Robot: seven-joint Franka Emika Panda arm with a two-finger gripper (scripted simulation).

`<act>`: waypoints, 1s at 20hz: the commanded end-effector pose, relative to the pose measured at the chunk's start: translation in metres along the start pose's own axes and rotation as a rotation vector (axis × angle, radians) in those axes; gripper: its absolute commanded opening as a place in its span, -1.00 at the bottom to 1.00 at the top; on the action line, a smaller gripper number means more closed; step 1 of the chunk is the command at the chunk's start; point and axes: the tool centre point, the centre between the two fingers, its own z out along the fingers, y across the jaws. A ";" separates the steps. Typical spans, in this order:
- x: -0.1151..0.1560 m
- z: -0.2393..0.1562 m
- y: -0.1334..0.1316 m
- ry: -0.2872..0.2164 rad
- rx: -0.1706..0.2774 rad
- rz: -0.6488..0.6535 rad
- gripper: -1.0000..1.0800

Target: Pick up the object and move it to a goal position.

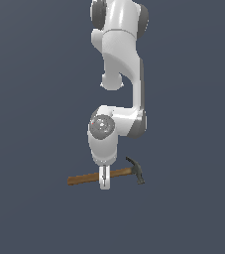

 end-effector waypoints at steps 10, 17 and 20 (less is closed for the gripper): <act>0.000 0.043 0.001 0.000 -0.001 0.004 0.92; 0.001 0.042 0.000 0.000 -0.001 0.004 -1.00; 0.000 0.042 0.000 0.000 -0.001 0.004 -1.00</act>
